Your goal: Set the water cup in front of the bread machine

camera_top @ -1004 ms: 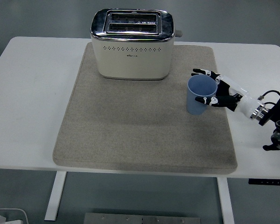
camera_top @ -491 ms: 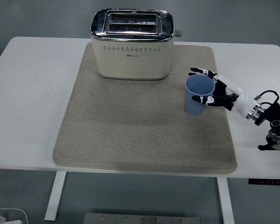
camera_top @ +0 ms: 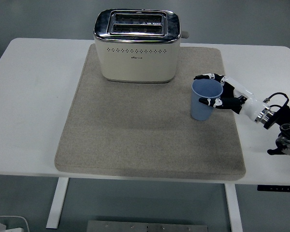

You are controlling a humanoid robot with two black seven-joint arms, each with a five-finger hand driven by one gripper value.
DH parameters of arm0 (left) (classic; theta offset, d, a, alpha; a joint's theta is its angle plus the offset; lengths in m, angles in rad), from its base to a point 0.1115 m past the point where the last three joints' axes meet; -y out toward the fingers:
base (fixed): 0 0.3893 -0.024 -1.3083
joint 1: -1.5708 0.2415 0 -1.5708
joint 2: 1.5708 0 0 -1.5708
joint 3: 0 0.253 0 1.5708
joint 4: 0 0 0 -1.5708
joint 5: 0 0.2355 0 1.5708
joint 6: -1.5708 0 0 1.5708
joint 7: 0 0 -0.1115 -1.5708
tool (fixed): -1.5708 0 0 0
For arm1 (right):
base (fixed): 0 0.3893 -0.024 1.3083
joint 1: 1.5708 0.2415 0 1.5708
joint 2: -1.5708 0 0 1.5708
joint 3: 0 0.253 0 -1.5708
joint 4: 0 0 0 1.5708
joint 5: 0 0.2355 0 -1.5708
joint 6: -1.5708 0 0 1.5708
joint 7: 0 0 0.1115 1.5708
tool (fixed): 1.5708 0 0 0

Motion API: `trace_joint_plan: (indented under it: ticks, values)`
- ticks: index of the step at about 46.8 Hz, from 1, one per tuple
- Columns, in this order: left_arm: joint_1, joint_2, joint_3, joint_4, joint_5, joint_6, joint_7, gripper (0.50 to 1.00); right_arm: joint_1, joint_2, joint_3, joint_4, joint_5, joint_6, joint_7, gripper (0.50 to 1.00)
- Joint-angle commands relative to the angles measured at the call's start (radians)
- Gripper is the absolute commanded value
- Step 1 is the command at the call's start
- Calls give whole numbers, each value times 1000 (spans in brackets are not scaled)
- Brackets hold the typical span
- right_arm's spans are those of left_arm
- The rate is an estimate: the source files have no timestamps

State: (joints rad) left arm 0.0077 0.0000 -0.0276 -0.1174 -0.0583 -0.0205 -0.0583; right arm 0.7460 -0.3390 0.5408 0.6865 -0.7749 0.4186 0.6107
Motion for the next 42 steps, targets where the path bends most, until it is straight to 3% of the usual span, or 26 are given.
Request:
trace_joint_plan:
  ticks: [1,12,42]
  values:
    - [0,0,0,-1,0,1,0,1000,1,0,4,1,2,-1,0,717]
    - [0,0,0,-1,0,1,0,1000,16,9,27,1,5,-1,0,727]
    - [0,0,0,1,0,1,0,1000,88,178,8,1,-9,-54,0,752]
